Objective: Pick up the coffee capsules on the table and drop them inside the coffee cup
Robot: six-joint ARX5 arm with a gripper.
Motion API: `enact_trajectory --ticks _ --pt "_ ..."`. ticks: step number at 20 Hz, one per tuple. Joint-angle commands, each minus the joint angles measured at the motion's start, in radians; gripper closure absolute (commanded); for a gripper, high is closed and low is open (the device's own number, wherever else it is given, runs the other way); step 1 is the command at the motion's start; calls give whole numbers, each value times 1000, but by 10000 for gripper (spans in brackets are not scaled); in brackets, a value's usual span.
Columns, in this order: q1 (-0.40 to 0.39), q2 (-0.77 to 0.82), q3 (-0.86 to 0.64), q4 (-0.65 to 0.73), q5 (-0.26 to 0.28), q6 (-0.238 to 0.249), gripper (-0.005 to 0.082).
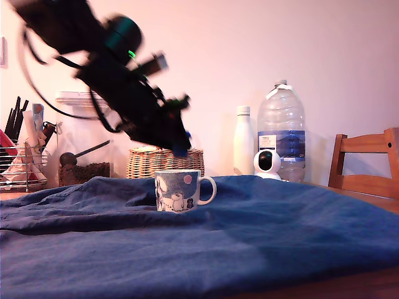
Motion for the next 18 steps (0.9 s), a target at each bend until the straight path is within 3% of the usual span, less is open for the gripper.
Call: enact_trajectory --ticks 1,13,18 --pt "1 30 17 -18 -20 19 586" --pt "2 31 19 -40 -27 20 570" --pt "2 31 19 -42 -37 13 244"
